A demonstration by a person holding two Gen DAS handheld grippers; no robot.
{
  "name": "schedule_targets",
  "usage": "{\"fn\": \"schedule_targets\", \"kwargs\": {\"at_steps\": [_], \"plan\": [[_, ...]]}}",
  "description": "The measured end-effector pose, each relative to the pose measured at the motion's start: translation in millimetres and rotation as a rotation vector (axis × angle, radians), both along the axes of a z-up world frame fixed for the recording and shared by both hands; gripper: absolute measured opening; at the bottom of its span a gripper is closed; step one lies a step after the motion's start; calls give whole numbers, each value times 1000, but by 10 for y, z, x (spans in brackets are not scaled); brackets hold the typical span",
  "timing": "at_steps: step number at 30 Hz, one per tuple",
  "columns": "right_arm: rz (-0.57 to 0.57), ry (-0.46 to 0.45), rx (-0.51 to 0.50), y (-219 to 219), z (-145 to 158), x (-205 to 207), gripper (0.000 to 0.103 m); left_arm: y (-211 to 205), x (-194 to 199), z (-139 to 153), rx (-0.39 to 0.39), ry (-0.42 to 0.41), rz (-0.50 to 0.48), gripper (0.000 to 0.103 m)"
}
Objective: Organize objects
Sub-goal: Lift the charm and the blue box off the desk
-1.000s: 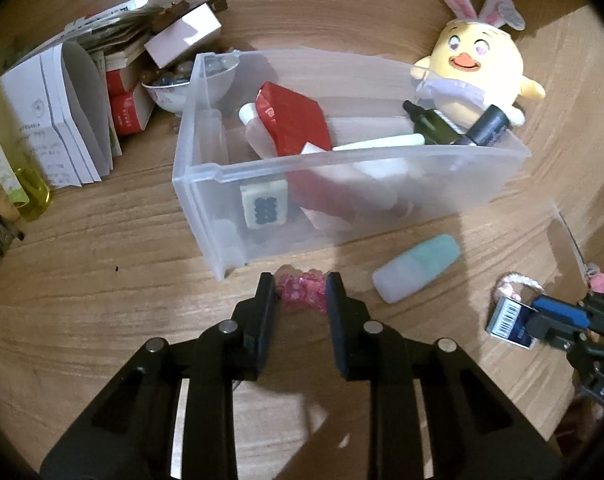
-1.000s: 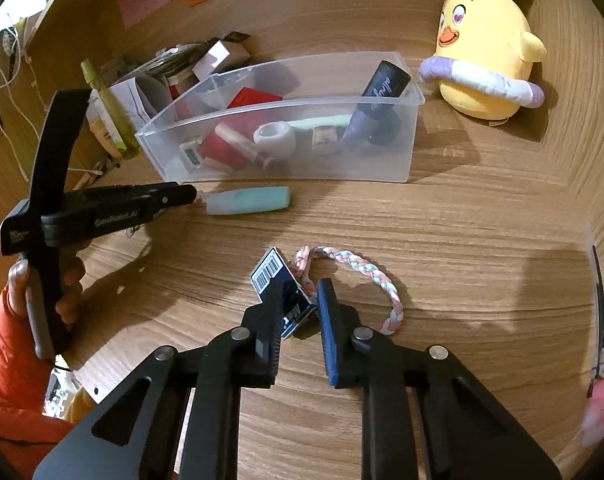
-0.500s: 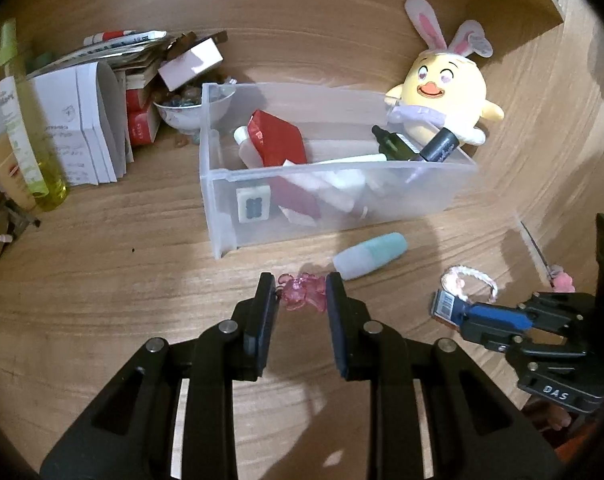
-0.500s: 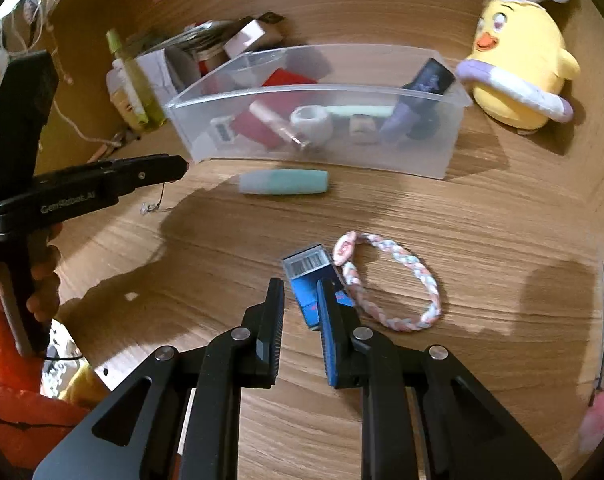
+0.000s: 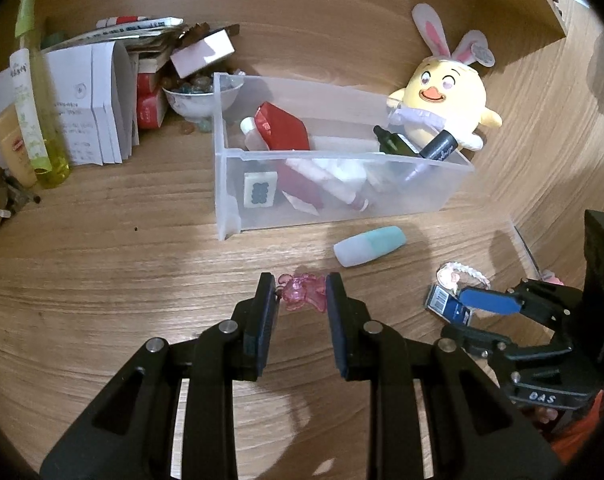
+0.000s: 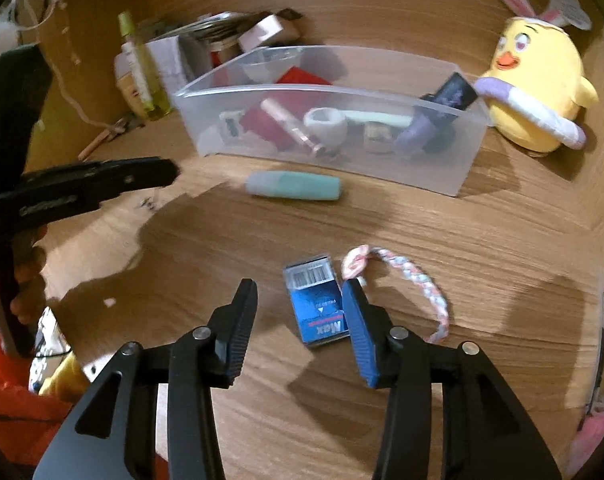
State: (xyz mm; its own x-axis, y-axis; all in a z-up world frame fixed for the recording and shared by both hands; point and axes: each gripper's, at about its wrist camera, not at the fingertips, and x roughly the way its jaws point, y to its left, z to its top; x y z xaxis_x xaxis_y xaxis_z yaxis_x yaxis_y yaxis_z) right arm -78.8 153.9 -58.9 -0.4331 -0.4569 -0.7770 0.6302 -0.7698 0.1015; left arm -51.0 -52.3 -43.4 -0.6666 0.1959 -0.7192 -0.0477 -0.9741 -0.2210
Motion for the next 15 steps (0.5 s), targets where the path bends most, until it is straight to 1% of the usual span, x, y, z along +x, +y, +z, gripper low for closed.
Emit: {"fn": "schedule_targets", "kwargs": {"at_steps": [3,6,10,13,14,15], "plan": [[12,2,1,-30,-3,40,41,11,-5,-6,2,-1,-3,25],[-8,-5,-6,-35,-1,13,41,18,-1,19,-1,7,-6,25],[-17,-17,12,-63,-58,-49,42,32,-2,108,-14,33,-15,25],[-3,2,21,-103,-75,-27,42,51,-20,202,-20,63,-21,25],[-1,6,20,-117,-80,-25,41,55,-27,224,-20,70,-23,25],[-1,11,20,-129,-84,-25,37,57,-34,246,-19,78,-25,25]]}}
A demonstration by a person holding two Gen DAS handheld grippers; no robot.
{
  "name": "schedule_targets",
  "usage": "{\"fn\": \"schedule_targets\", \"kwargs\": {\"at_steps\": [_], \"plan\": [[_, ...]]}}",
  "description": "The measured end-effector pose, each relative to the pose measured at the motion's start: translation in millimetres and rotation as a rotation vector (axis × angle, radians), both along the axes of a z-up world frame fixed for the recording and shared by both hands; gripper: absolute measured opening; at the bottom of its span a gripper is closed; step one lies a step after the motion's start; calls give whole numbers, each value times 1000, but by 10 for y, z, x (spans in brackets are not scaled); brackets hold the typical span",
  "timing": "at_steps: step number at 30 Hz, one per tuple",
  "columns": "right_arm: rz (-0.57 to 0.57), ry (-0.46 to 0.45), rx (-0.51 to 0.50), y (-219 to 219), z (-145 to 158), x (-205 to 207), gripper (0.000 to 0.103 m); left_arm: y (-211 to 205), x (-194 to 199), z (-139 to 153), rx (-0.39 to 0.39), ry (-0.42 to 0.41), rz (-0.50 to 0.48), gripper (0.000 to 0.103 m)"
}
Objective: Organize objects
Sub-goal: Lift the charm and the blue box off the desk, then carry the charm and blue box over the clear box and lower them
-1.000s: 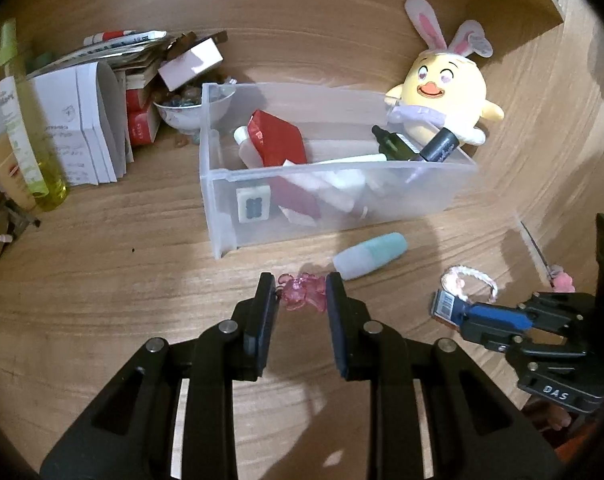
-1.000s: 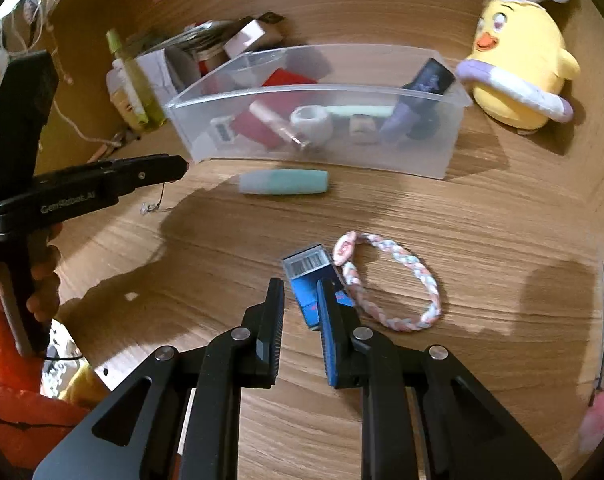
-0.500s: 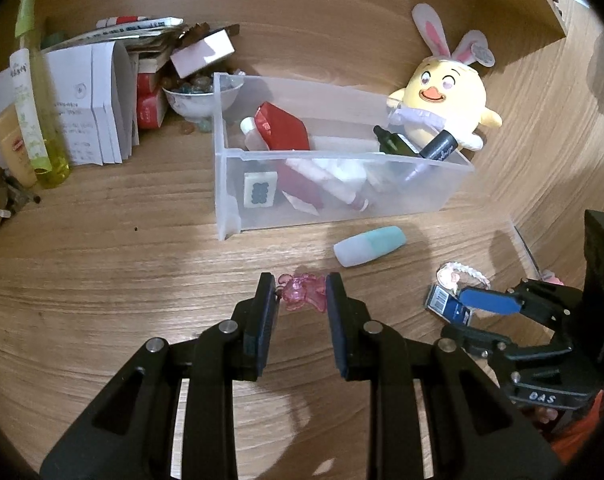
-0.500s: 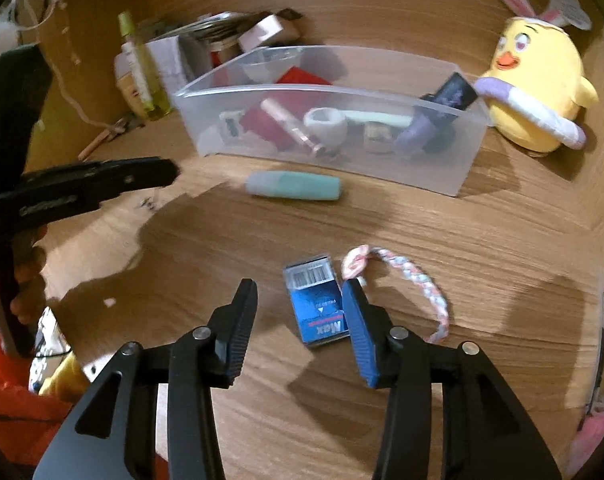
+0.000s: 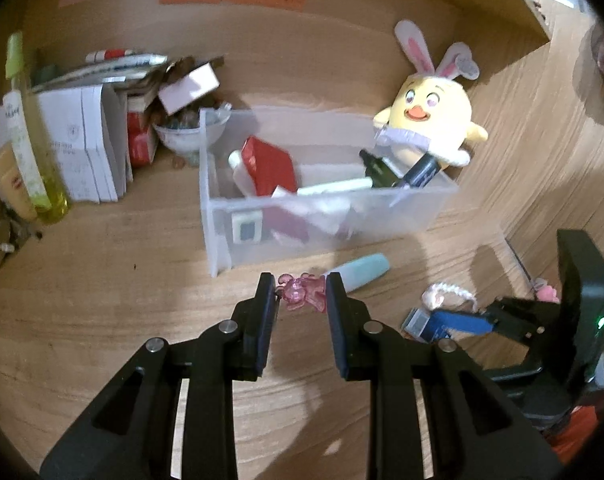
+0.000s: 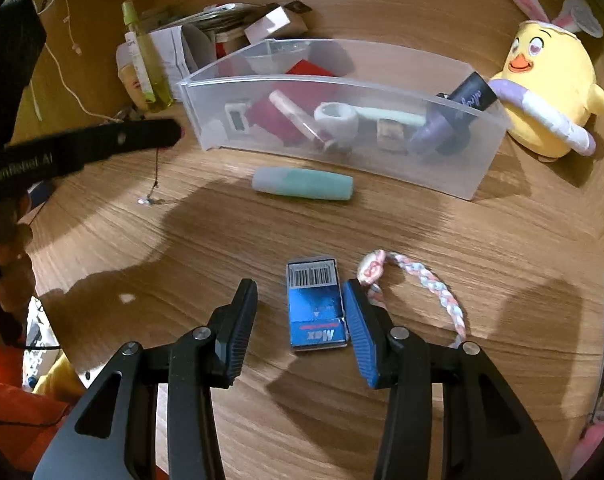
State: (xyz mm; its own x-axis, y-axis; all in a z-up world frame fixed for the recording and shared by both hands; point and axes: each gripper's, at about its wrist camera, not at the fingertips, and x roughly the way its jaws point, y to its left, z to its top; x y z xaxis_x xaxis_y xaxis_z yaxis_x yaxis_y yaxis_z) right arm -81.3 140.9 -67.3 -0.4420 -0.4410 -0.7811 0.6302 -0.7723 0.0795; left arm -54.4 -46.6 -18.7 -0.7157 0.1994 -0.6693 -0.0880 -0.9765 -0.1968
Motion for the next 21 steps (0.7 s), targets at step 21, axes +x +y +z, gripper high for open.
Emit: {"fn": "schedule_targets", "kwargs": {"at_steps": [21], "plan": [[-36,145,-144,-51,605,-216,25,-4,-233,625,17,190,31,25]]}}
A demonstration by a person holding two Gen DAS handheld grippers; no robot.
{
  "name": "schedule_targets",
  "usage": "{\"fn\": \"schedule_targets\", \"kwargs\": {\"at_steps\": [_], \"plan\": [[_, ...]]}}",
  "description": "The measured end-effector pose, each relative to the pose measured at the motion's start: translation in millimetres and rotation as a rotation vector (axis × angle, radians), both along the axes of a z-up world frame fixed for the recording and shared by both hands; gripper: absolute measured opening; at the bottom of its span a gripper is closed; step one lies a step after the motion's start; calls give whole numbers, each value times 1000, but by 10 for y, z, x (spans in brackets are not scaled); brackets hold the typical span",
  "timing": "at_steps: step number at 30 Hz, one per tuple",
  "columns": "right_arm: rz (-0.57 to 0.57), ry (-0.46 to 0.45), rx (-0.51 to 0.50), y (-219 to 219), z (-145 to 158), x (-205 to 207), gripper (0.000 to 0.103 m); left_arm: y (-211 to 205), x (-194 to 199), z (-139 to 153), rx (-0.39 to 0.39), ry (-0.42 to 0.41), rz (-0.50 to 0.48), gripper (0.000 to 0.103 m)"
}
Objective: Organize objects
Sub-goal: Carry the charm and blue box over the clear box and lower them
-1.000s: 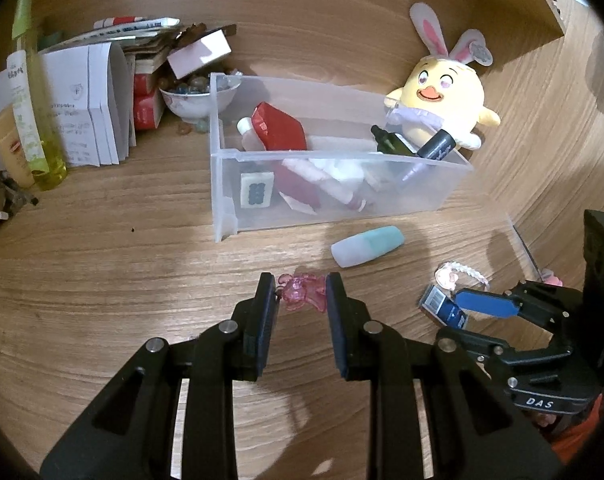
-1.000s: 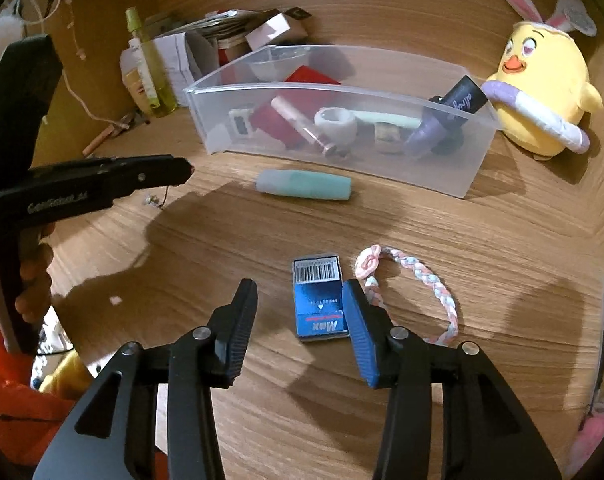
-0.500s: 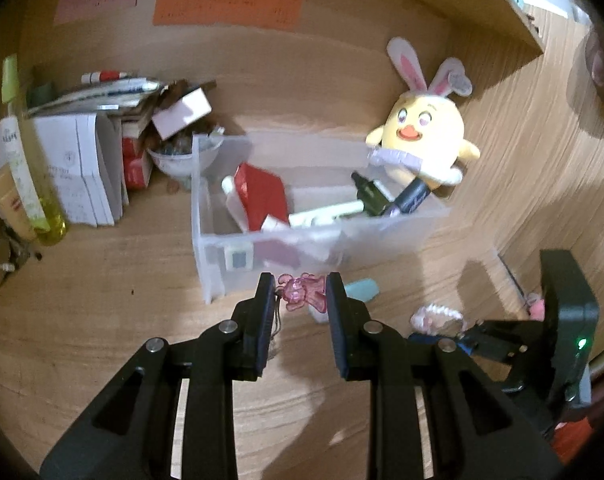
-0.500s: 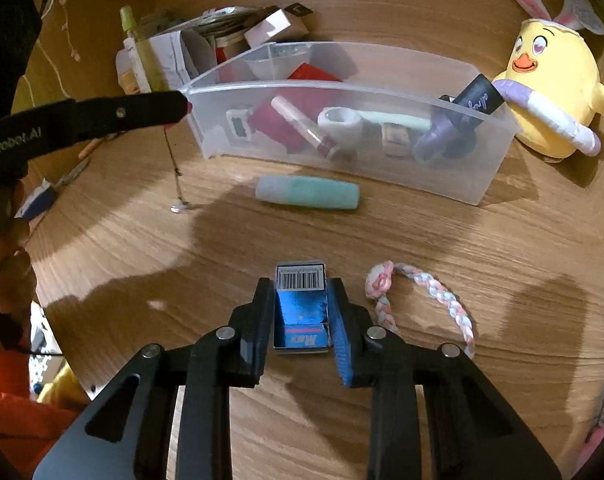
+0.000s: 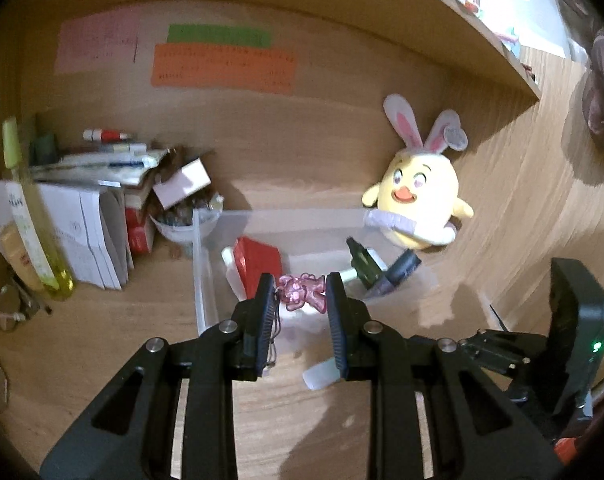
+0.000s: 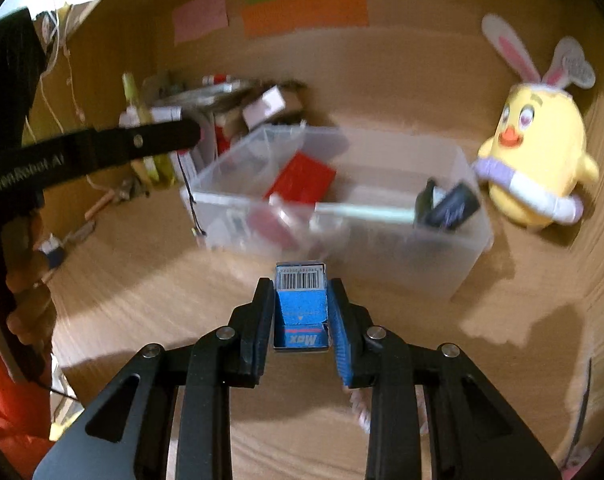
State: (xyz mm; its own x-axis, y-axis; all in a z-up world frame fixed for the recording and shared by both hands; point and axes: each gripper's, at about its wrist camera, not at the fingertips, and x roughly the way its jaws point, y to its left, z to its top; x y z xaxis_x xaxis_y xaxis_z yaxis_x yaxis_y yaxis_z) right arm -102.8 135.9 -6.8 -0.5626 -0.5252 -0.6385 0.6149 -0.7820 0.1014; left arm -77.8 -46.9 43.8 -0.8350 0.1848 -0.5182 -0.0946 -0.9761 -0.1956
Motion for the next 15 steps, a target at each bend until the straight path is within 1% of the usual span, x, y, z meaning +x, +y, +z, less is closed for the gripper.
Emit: {"fn": "schedule_targets", "kwargs": {"at_steps": [6,10,15], "plan": [[-22,71,-41,22,261,-93,25,-95,-58,187,15,47,19,25],[-37,114,-60,51,425,-151,25,-120,-115,265,19,57,20,25],[-55,169,-81,51,623,-241,25,-116,-246,293,16,55,24,25]]}}
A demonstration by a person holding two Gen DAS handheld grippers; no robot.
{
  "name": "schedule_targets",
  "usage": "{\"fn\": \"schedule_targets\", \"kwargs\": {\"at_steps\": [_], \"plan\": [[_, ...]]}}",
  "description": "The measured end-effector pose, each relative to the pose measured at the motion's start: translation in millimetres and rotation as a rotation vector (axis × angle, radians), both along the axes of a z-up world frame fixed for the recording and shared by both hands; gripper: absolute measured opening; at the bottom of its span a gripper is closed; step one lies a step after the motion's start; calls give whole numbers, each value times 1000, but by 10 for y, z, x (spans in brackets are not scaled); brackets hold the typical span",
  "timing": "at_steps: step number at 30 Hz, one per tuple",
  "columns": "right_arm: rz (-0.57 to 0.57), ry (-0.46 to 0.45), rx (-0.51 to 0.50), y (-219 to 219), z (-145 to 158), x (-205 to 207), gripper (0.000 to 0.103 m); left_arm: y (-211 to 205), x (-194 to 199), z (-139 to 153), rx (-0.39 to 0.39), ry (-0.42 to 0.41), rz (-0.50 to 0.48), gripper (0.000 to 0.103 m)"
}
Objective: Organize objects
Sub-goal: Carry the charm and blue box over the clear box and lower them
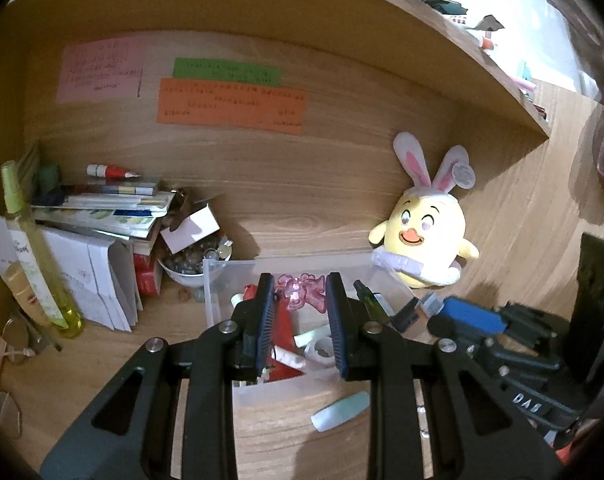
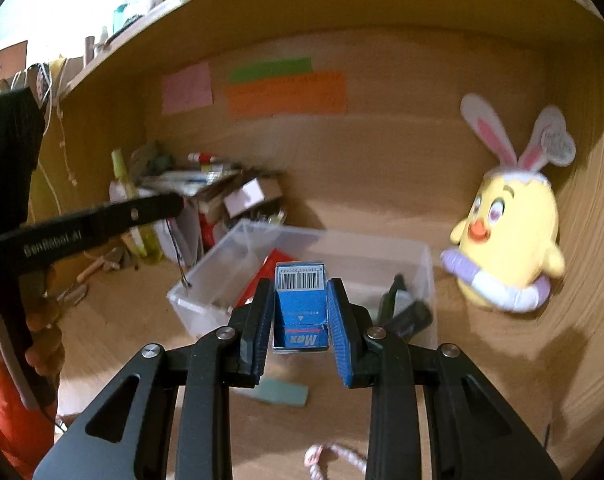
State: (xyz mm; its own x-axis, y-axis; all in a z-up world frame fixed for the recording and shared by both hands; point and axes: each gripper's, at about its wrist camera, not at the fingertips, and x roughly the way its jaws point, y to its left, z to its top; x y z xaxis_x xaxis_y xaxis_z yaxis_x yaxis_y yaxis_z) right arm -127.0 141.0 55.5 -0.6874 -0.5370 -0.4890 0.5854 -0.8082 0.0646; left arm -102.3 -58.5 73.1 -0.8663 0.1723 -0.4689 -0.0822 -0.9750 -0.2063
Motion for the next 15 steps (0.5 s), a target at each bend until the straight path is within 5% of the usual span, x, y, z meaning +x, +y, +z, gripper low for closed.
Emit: {"fn": "schedule_targets", "kwargs": {"at_steps": [8,15], "plan": [[2,30,14,-125,136,-253,25,3,-274,-98,-15,-38,18,25],[-16,-44,21,-207,-54,-614,25,-118,-555,-375,21,-129,59,25]]}}
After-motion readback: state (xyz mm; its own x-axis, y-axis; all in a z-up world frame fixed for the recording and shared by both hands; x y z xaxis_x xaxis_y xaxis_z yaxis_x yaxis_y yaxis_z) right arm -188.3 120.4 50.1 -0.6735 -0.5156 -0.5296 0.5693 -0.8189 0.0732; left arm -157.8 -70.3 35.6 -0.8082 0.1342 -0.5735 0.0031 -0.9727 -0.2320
